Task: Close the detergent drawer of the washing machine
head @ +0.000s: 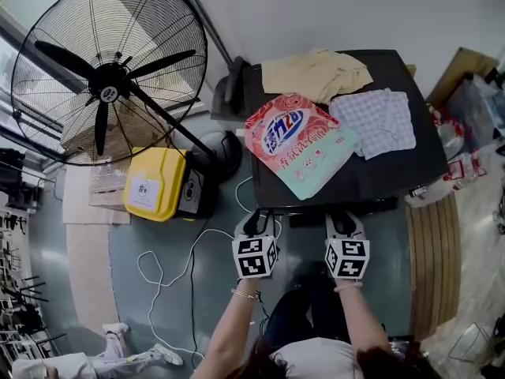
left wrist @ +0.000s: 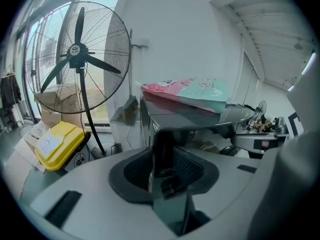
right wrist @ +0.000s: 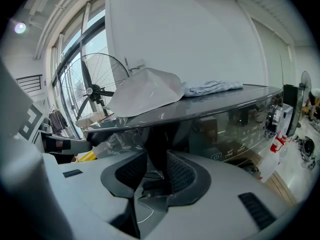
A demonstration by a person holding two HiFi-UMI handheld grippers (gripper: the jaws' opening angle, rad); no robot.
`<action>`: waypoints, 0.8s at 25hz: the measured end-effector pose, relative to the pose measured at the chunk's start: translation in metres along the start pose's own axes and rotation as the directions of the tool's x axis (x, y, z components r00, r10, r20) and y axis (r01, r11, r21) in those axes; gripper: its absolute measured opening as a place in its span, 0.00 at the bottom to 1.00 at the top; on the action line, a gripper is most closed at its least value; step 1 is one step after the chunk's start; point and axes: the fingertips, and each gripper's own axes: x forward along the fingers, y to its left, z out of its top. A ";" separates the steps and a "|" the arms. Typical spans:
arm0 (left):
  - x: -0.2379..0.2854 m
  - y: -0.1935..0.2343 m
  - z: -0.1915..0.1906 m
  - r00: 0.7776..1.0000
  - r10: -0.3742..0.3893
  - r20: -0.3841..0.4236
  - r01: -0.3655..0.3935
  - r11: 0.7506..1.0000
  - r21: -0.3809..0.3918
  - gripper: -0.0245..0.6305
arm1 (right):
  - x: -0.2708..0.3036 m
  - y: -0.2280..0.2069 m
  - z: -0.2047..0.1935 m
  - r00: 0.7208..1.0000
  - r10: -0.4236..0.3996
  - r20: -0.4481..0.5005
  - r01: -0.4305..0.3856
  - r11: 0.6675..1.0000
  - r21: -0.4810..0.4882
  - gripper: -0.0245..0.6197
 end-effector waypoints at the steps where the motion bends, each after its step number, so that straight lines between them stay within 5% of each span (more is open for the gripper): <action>1: 0.000 0.000 0.000 1.000 0.001 0.000 -0.001 1.000 0.000 0.25 | 0.000 0.000 0.000 1.000 0.001 0.000 -0.001 1.000 0.002 0.26; 20: -0.007 -0.001 0.003 1.000 0.011 0.001 -0.011 1.000 0.008 0.24 | -0.002 0.001 0.000 1.000 0.030 0.001 -0.030 1.000 -0.001 0.26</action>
